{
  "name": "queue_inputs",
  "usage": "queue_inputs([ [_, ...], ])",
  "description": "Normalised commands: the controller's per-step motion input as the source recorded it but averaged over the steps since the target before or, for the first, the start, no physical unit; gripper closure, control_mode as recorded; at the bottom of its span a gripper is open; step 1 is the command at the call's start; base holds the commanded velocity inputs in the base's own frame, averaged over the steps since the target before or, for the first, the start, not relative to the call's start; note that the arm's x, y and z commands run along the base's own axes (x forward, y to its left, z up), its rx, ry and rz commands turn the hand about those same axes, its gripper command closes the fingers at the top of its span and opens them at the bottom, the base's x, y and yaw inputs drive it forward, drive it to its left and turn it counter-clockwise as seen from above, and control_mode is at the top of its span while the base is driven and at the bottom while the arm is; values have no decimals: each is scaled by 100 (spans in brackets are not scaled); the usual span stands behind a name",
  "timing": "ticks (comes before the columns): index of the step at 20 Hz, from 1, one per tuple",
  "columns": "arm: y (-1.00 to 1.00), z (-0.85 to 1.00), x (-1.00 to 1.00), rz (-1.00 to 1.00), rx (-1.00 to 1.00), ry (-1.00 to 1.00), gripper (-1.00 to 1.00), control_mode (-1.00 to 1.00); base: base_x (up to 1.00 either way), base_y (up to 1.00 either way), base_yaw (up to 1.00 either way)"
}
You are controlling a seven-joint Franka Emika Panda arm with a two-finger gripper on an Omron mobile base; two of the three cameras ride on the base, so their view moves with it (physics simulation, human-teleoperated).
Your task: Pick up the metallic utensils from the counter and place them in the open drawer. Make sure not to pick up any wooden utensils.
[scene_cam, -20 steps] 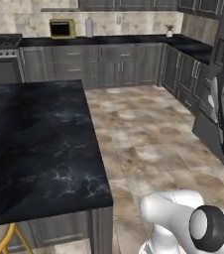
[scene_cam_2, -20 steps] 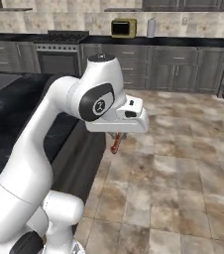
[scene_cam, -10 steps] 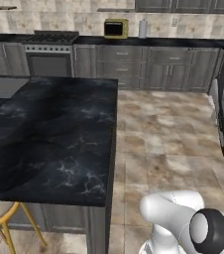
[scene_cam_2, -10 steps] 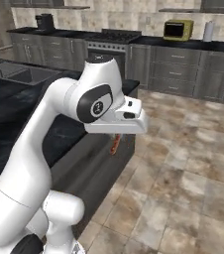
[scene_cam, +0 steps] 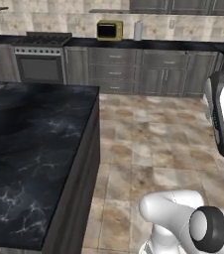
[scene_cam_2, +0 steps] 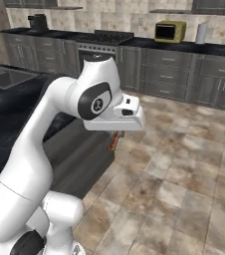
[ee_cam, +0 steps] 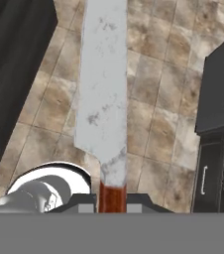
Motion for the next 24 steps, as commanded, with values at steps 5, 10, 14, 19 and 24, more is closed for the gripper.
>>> queue_inputs([
  [5,0,0,0,0,0,0,100,100,72,-51,-8],
  [10,0,0,0,0,0,0,100,100,100,0,-6],
  [14,0,0,0,0,0,0,100,100,100,0,-13],
  [19,0,0,0,0,0,0,100,100,100,20,-30],
  [24,0,0,0,0,0,0,100,100,100,42,-29],
])
